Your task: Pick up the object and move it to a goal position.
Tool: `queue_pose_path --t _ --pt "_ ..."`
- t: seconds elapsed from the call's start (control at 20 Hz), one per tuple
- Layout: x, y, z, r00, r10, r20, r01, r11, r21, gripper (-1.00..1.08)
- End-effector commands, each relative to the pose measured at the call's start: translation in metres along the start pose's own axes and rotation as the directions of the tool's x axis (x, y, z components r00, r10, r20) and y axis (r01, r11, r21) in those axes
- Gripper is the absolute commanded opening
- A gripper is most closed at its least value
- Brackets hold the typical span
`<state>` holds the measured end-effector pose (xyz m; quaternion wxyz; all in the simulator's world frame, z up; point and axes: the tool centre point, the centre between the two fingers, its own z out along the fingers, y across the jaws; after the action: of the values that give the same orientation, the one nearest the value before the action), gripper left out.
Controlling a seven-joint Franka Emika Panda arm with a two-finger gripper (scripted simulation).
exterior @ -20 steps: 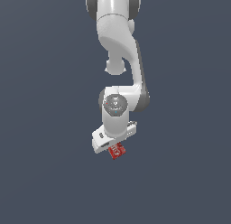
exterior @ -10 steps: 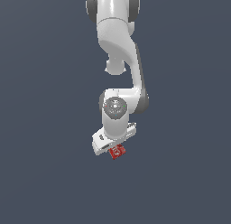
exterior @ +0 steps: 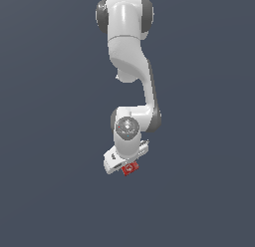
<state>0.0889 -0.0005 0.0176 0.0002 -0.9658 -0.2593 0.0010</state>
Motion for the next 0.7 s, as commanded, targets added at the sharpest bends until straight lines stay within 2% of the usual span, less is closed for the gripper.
queue_pose_path --t 0.0,0.1,0.15,0.65 --pt "0.001 0.0008 0.003 1.0 0.0 -0.002 0.0 1.0 -0.001 1.0" --pt "0.0015 0.001 0.0023 1.0 0.0 -0.002 0.0 1.0 -0.001 1.0" --pt "0.0015 0.001 0.0023 1.0 0.0 -0.002 0.0 1.0 -0.001 -1.0" --pt "0.0015 0.001 0.0023 1.0 0.0 -0.002 0.0 1.0 -0.001 -1.0"
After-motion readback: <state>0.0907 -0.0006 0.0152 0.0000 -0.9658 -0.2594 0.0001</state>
